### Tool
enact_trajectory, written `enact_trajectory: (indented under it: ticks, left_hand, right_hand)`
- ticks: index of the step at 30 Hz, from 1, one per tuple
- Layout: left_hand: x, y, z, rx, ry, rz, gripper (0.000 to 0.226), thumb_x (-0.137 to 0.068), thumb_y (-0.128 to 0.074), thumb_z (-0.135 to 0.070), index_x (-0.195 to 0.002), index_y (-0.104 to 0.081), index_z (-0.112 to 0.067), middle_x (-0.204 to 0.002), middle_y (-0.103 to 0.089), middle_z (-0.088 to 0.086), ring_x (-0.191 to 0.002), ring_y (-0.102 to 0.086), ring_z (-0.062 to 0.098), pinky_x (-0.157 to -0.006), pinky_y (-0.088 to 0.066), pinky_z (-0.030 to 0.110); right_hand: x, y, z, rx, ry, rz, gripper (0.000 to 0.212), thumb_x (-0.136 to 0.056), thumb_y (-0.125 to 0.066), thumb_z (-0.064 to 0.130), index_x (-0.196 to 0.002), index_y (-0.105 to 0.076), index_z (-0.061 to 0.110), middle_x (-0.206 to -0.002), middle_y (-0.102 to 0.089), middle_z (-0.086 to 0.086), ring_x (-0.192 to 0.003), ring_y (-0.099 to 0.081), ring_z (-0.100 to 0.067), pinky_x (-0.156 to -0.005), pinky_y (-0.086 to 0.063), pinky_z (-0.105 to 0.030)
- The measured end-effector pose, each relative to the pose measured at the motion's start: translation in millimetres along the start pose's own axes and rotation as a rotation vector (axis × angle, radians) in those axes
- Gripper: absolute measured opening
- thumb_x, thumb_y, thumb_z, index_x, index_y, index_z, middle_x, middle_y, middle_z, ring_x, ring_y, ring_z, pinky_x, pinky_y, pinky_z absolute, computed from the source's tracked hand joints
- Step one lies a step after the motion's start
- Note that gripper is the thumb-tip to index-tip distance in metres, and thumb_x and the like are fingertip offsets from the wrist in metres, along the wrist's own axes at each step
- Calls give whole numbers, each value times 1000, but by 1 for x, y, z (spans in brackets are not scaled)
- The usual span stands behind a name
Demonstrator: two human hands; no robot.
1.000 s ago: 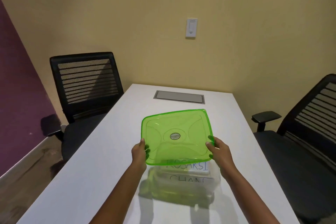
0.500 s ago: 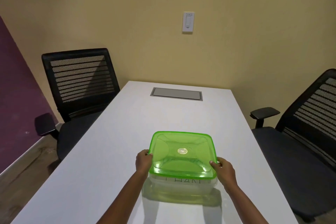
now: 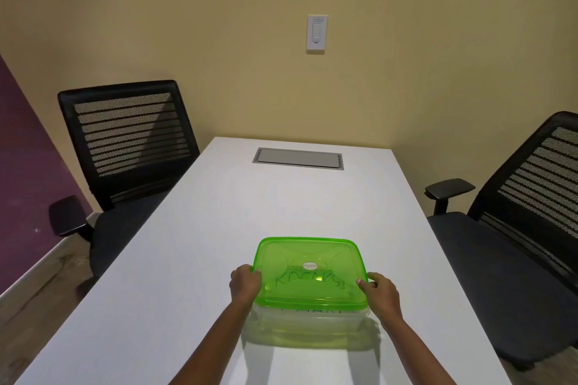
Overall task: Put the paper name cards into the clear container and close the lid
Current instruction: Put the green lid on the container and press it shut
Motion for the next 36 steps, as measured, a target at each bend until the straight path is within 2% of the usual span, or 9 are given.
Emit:
enact_trajectory:
  ticks: [12,16,19,21,24,28,31,34,36]
  left_hand:
    - [14,4,11,74,-11,9,35,-89,-58,-11,-119,-61,8,-123,-64,25,-115,-60,35,-96,-49,38]
    - [23,5,25,209,45,22,37,-88,-62,-10,-119,-58,9,-123,-62,28,-105,-63,38,-95,-51,44]
    - [33,2,34,337,97,49,35,-87,-64,-8,-116,-56,10,-122,-61,31,-72,-56,30,-59,-57,29]
    - [37,-3,40,434,142,70,36,-87,-64,-8,-118,-54,8,-120,-59,28,-82,-53,27,-37,-49,19]
    - [44,-8,42,570,202,93,39,-88,-63,-8,-122,-48,6,-99,-53,20,-70,-51,22,-41,-50,23]
    - [44,-8,43,631,227,78,38,-87,-62,-1,-121,-49,13,-94,-50,20,-56,-46,18,-31,-47,14]
    - [43,-10,43,641,236,45,39,-87,-61,4,-120,-49,21,-95,-51,22,-58,-48,21,-39,-52,15]
    - [43,-12,43,695,282,12,48,-85,-62,7,-127,-42,19,-124,-51,34,-92,-59,35,-82,-57,43]
    - [41,-13,42,705,290,45,47,-86,-61,7,-127,-43,21,-118,-54,32,-103,-58,37,-79,-58,43]
  right_hand:
    - [7,-1,-22,-39,-7,20,38,-91,-57,12,-125,-55,-3,-98,-64,-17,-83,-52,-25,-81,-42,-33]
    - [11,-6,-35,-85,-51,14,38,-90,-60,14,-123,-56,-4,-99,-60,-17,-87,-49,-24,-94,-47,-48]
    - [14,-12,-41,-195,-108,24,37,-90,-60,14,-121,-56,-5,-96,-58,-19,-83,-53,-28,-88,-51,-47]
    - [18,-16,-45,-330,-169,51,29,-90,-60,13,-115,-58,-1,-82,-55,-15,-67,-52,-28,-69,-51,-38]
    - [20,-19,-49,-433,-232,60,15,-91,-59,12,-99,-62,0,-58,-48,-7,-48,-44,-18,-51,-45,-20]
    - [16,-21,-51,-552,-270,53,28,-89,-60,5,-109,-61,-14,-87,-59,-18,-63,-50,-22,-62,-45,-24]
    - [16,-21,-52,-577,-275,28,29,-88,-61,4,-109,-60,-17,-80,-60,-17,-62,-49,-22,-61,-45,-24]
    - [18,-21,-51,-570,-274,18,27,-88,-61,4,-104,-62,-18,-65,-55,-10,-56,-48,-19,-60,-44,-24]
    - [18,-21,-52,-580,-284,16,29,-87,-62,3,-102,-60,-21,-67,-53,-10,-55,-47,-19,-56,-46,-22]
Point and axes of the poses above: each hand's wrist, its own x-axis away from the middle knuckle, its own y-axis out of the back of the hand, z = x × y, the point moved 5 cm from there along -x, towards the middle knuckle
